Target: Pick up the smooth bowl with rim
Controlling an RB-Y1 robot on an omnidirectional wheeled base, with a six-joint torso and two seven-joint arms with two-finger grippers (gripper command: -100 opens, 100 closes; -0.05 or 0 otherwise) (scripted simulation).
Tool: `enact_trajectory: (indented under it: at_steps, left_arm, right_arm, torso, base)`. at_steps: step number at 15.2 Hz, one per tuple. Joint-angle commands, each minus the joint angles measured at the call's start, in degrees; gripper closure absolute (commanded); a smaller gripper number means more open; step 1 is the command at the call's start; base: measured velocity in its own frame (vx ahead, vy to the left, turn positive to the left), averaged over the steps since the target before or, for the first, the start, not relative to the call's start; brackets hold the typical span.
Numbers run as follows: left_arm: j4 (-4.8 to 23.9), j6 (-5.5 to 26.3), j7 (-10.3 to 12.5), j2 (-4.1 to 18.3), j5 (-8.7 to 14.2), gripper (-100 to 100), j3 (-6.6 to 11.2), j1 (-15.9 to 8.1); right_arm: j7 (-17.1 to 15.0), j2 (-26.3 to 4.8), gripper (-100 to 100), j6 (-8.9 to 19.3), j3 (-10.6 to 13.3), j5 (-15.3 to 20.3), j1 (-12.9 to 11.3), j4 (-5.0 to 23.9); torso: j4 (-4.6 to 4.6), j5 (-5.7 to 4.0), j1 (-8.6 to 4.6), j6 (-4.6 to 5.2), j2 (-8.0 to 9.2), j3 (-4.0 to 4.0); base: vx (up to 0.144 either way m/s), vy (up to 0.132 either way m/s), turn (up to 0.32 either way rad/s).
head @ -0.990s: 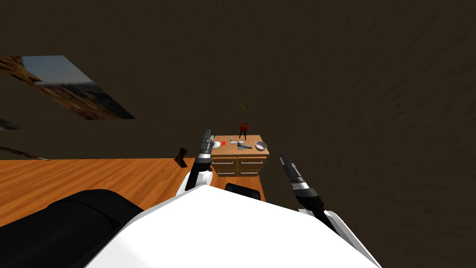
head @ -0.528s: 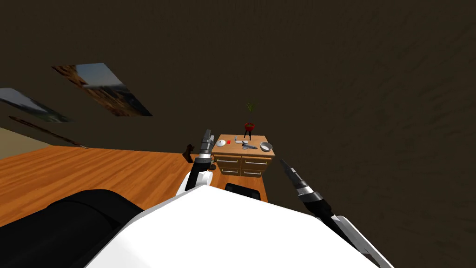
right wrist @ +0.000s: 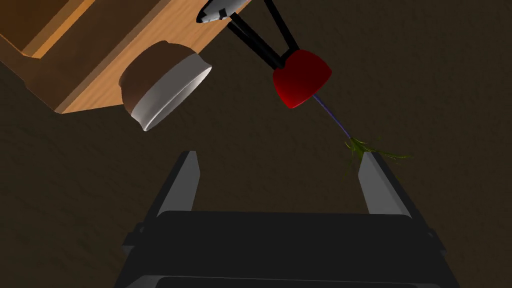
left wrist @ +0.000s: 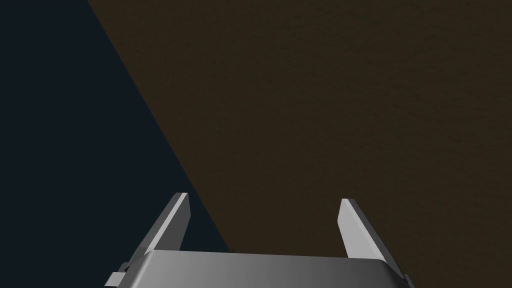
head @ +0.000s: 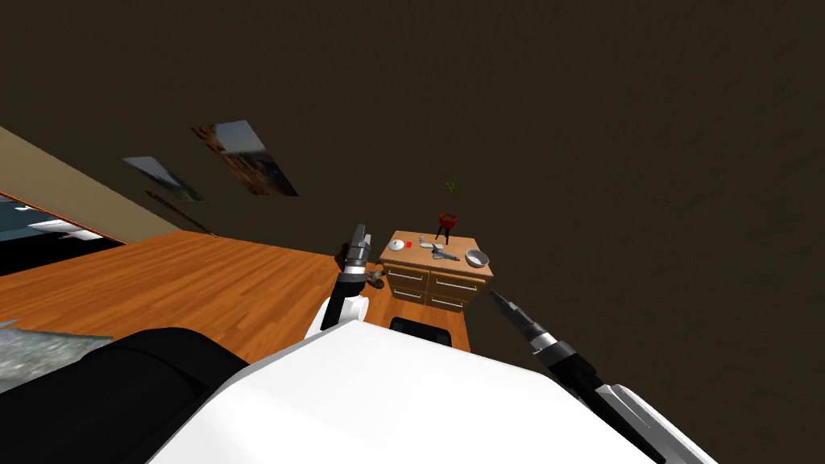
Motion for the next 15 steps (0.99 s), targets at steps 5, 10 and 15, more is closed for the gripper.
enact_trajectory:
  at_steps: [5,10,15]
  left_arm:
    - [0.00,0.00,0.00,0.00,0.00,0,0.00,0.00]
    - [0.00,0.00,0.00,0.00,0.00,0,0.00,0.00]
    - [0.00,0.00,0.00,0.00,0.00,0,0.00,0.00]
  right_arm:
    - [-1.19,-7.76,-100,-0.60,0.21,3.79,0.86,6.46]
    - [-2.34,-13.64,-100,-0.44,0.63,6.97,1.41,10.93]
    - [-3.41,-19.07,-100,-0.33,1.13,10.07,1.95,15.25]
  torso:
    - [0.00,0.01,0.04,-0.02,-0.01,-0.01]
    - [-0.01,0.00,0.02,0.00,-0.06,-0.04]
    - [-0.02,0.00,-0.03,-0.01,-0.11,-0.06]
  base:
    - [-0.019,0.056,0.204]
    - [-0.006,0.061,0.218]
    - [0.009,0.046,0.249]
